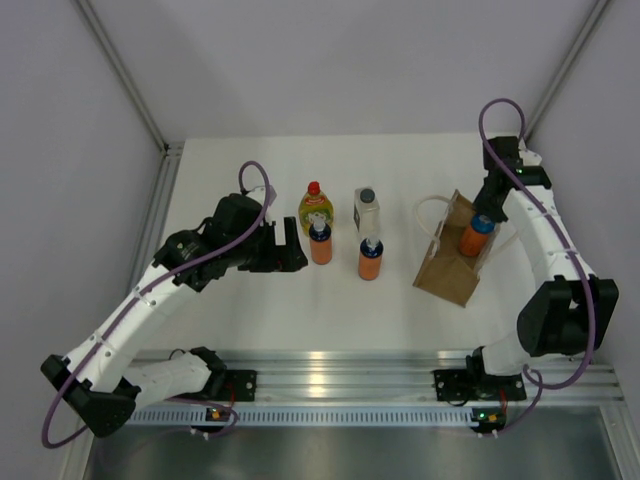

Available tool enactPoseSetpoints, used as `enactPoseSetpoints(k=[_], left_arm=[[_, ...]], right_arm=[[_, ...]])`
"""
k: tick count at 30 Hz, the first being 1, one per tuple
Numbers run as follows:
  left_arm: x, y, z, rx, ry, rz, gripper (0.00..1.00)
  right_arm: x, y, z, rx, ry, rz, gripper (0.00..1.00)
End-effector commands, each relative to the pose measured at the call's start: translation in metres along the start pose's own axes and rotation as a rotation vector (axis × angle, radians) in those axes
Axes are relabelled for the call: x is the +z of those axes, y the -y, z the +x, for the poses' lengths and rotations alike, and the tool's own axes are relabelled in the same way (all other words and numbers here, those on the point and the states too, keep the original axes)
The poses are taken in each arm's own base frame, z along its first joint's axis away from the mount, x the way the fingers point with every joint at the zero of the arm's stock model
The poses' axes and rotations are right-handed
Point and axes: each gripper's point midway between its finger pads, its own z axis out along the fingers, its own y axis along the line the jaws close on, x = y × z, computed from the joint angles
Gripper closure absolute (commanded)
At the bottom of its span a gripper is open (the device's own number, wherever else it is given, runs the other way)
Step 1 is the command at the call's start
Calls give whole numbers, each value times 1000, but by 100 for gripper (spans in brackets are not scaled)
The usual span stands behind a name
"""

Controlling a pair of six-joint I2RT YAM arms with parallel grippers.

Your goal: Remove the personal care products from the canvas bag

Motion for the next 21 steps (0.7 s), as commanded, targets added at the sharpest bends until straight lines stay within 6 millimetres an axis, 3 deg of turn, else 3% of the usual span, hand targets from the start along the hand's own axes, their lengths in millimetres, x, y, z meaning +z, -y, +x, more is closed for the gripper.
enactPoseSetpoints(k=[1,8,13,15,21], left_arm=[[-4,4,-6,16,34,23,2],[-3,4,-6,14,30,20,2],[-2,5,-7,14,30,19,2],[-2,5,-7,14,29,18,2],[0,5,-7,14,26,14,2]], right_arm=[[8,-1,-14,14,41,0,75],[12,-1,-11,0,38,2,77],[8,-1,-14,-9,53,-11,93],[4,-1,-17,-19,61,-23,99],[-21,-3,-35,-15,125,-78,100]])
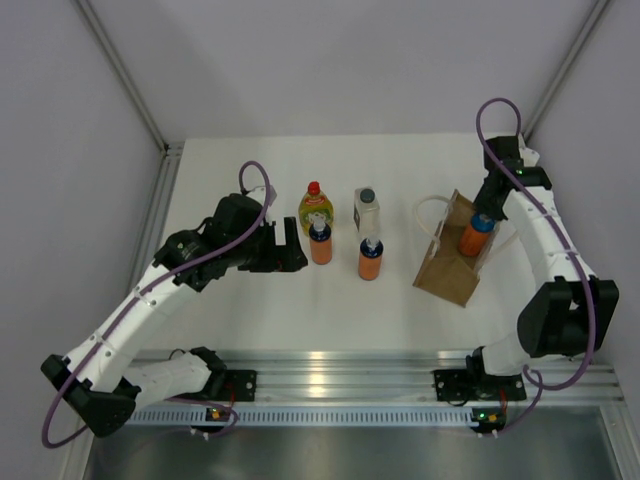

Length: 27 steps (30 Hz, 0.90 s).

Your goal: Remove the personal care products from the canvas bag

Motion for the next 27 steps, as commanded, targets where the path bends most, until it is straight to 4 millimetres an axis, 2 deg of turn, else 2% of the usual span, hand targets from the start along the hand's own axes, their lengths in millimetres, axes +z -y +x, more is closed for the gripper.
enactPoseSetpoints(k=[1,6,8,9,10,20,24,26,27], left_arm=[[-1,5,-8,12,27,15,2],[0,5,-8,9,29,10,2],[1,5,-8,9,24,9,2],[1,5,-8,9,25,10,2],[1,5,-8,9,24,9,2],[2,4,-9,7,26,5,2],[2,4,-10,2,28,1,2],[2,4,-10,-2,31,-2,2],[2,0,-14,-6,49,-27,2]], right_arm=[[-30,-1,-36,39,125,-72,100],[-53,2,-50,31,176,-108,100],[-58,4,-50,22,177,-110,100],[-68,3,-54,14,190,-131,100],[-68,3,-54,14,190,-131,100],[-118,5,-66,-66,218,-201,100],[-149,4,-76,-96,256,-234,100],[-161,1,-74,-127,253,-251,100],[-175,1,-81,-126,281,-271,100]])
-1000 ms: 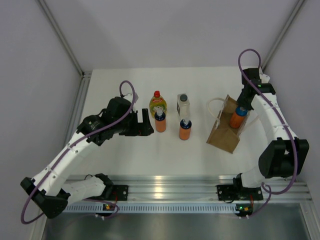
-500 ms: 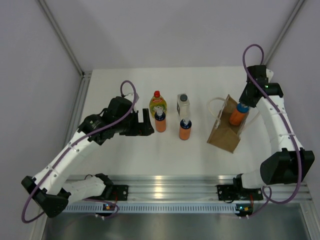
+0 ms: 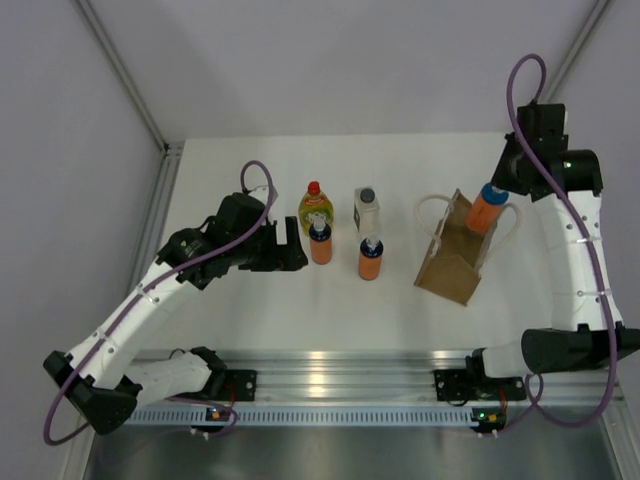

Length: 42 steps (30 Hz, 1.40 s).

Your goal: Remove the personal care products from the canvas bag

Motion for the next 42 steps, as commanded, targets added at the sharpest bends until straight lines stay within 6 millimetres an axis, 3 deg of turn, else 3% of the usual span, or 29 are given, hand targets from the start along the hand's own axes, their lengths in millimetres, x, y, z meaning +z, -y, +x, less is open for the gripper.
enactPoseSetpoints(k=[1,5,10,18,28,35,39,42], left_arm=[[-2,1,-14,-8,57,-16,2],[1,1,-14,-10,50,-19,2],[0,4,-17,-11,53,-15,2],[2,2,-18,-11,55,-27,2],[2,-3,-22,-35,73,-66,2],[7,-12,-22,-71,77,-119,2],[0,-17,-28,-98,122,-144,2],[-10,-23,-34,-122,179,-169,2]], right_arm=[[-55,-6,-28,-35,118,-72,100],[-90,-20,-40,-69,163,-129,100],[-111,-38,-36,-115,168,-198,100],[-153,-103,-10,-205,178,-459,100],[-177,-166,45,-303,173,-630,100],[-193,-234,91,-339,185,-776,100],[-194,-266,118,-364,179,-844,100],[-183,-288,140,-394,158,-875,100]])
